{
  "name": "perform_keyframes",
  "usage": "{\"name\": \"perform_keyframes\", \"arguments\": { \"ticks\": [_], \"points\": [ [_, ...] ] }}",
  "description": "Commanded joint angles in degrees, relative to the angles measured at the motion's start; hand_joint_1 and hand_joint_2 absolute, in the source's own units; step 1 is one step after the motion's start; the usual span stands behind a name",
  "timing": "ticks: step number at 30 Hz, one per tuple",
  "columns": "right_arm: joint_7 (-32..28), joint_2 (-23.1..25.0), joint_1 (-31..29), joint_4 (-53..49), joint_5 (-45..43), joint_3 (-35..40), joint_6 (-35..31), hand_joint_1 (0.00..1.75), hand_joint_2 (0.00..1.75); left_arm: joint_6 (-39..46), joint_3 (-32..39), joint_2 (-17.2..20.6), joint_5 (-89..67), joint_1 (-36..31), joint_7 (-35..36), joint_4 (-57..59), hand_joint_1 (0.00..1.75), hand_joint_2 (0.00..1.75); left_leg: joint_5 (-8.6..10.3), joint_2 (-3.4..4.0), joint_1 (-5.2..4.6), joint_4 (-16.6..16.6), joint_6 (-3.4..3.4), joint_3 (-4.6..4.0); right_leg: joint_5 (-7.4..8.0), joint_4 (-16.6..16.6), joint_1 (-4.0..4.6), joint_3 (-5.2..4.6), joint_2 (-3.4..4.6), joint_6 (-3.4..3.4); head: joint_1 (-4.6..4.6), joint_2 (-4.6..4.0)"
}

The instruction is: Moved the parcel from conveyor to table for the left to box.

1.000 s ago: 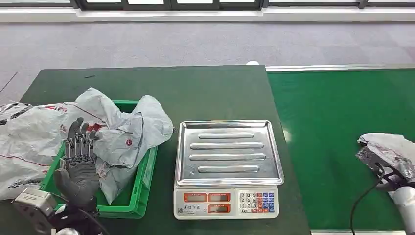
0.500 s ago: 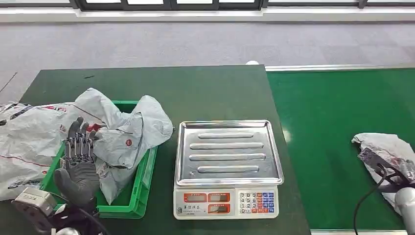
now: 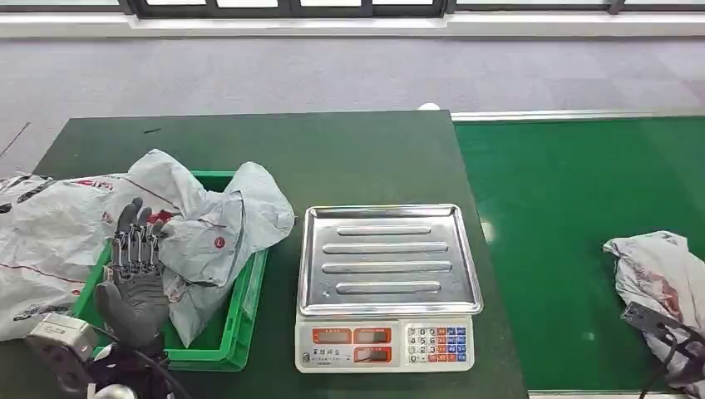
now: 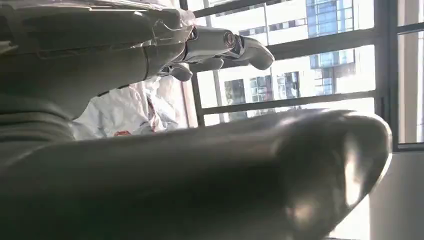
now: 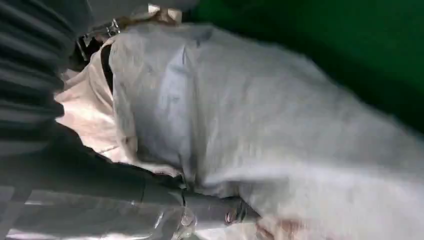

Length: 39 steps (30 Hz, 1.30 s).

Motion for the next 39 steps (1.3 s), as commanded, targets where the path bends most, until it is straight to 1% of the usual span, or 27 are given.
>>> {"name": "perform_keyframes", "arguments": {
  "ticks": [1,3,7,8,9,10,12,27,30,32,33,34,36,37,38,39],
  "points": [
    [-0.83,1.39,2.17,-0.69,-1.22,1.85,4.01,0.00,1.75,0.26,1.67,-0.09,-0.20,-1.09,0.15,3.01,0.00,0.00,0.07,0.09,0.05,-0.11,-0.06,0.09,0.11,-0.15,0.04,0.10,0.08,-0.04,0.00,0.00],
    [-0.77,1.28,2.05,-0.67,-1.25,1.90,4.12,0.00,1.75,0.27,1.67,-0.10,-0.20,-1.00,0.15,2.93,0.00,0.00,0.09,0.08,0.10,-0.14,-0.06,0.18,0.11,-0.23,0.10,0.22,0.04,-0.05,0.00,0.00],
    [-2.11,1.68,1.81,-1.64,-2.39,5.00,5.32,0.00,1.75,0.77,1.66,0.25,-0.24,-1.04,0.15,3.58,0.00,0.00,0.07,0.12,0.06,-0.08,-0.02,0.31,0.06,-0.15,0.07,0.32,0.13,-0.03,0.00,0.00],
    [-2.78,1.70,1.52,-1.83,-2.71,6.34,5.89,0.52,1.75,0.85,1.57,0.47,-0.18,-1.25,0.12,3.93,0.00,0.00,0.09,0.16,0.08,-0.13,-0.02,0.34,0.10,-0.23,0.09,0.37,0.16,-0.03,0.00,0.00],
    [-3.82,1.43,1.27,-2.27,-2.72,7.97,6.19,1.75,1.75,0.86,1.55,0.59,0.00,-1.38,0.06,4.18,0.00,0.00,0.05,0.17,0.06,-0.07,0.00,0.34,0.06,-0.14,0.06,0.35,0.17,-0.02,0.00,0.00],
    [-5.05,0.85,1.08,-2.76,-2.43,9.91,7.64,1.75,1.75,0.66,1.54,0.60,0.25,-1.59,-0.01,4.48,0.00,0.00,0.09,0.23,0.08,-0.15,-0.02,0.37,0.12,-0.23,0.08,0.40,0.23,-0.04,0.00,0.00],
    [-5.86,0.73,0.38,-3.29,-3.12,11.02,7.52,1.75,1.75,0.79,1.62,0.45,0.27,-1.48,-0.01,4.46,0.00,0.00,0.10,0.29,0.06,-0.13,-0.02,0.34,0.13,-0.22,0.07,0.36,0.29,-0.02,0.00,0.00],
    [-5.78,0.61,0.28,-3.21,-3.15,11.11,7.61,1.75,1.75,0.81,1.62,0.44,0.27,-1.37,-0.01,4.34,0.00,0.00,0.07,0.20,0.13,-0.16,0.00,0.58,0.12,-0.36,0.13,0.66,0.21,-0.01,0.00,0.00],
    [-6.84,2.41,-3.58,-2.21,-3.12,12.48,2.24,1.75,1.75,1.18,2.21,0.16,0.20,0.16,-0.01,2.75,0.00,0.00,-0.01,0.27,0.09,-0.05,0.03,0.56,0.05,-0.22,0.09,0.60,0.28,0.02,0.00,0.00],
    [-6.83,5.94,-8.13,-0.91,-1.36,13.20,-7.23,1.75,1.75,1.59,3.18,-0.39,0.18,2.76,-0.19,0.32,0.00,0.00,0.05,0.58,0.12,-0.21,-0.01,0.62,0.23,-0.41,0.11,0.60,0.59,-0.02,0.00,0.00],
    [-6.87,7.29,-9.07,-1.44,-1.02,12.95,-11.22,1.75,1.75,1.68,3.55,-0.65,0.14,3.94,-0.44,-0.78,0.00,0.00,-0.06,0.73,0.11,-0.06,0.02,0.58,0.15,-0.23,0.10,0.52,0.74,0.01,0.02,0.00],
    [-6.61,8.56,-9.60,-2.53,-0.35,13.14,-13.40,1.75,1.75,1.58,3.94,-1.01,0.07,5.36,-0.91,-1.94,0.00,0.00,-0.07,0.59,0.11,-0.03,0.03,0.48,0.10,-0.16,0.07,0.54,0.57,0.02,0.00,0.00],
    [-6.16,9.79,-6.88,-8.50,-0.32,11.59,-15.06,1.75,1.75,0.40,4.41,-1.58,-0.26,6.38,-1.44,-2.21,0.00,0.00,-0.08,0.90,0.10,-0.08,0.00,0.55,0.17,-0.20,0.06,0.45,0.89,0.00,0.00,0.00],
    [-5.87,9.91,-5.23,-11.09,-0.27,11.01,-15.39,1.75,1.75,0.03,4.46,-1.75,-0.35,6.42,-1.57,-1.91,0.00,0.00,-0.08,0.79,0.09,-0.09,0.00,0.56,0.11,-0.18,0.05,0.49,0.79,0.00,0.00,0.00],
    [-5.64,9.83,-3.02,-14.41,-0.39,10.21,-15.82,1.75,1.75,-0.42,4.44,-1.70,-0.38,6.10,-1.80,-1.36,0.00,0.00,-0.04,0.91,0.13,-0.14,-0.03,0.59,0.19,-0.27,0.09,0.48,0.90,-0.02,0.00,0.00],
    [-5.47,9.58,-0.97,-17.79,-0.34,9.43,-15.85,1.75,1.75,-0.72,4.51,-1.68,-0.37,5.57,-1.94,-0.79,0.00,0.00,-0.04,0.65,0.11,-0.10,-0.01,0.57,0.09,-0.19,0.09,0.51,0.68,-0.01,0.00,0.00]
  ]
}}
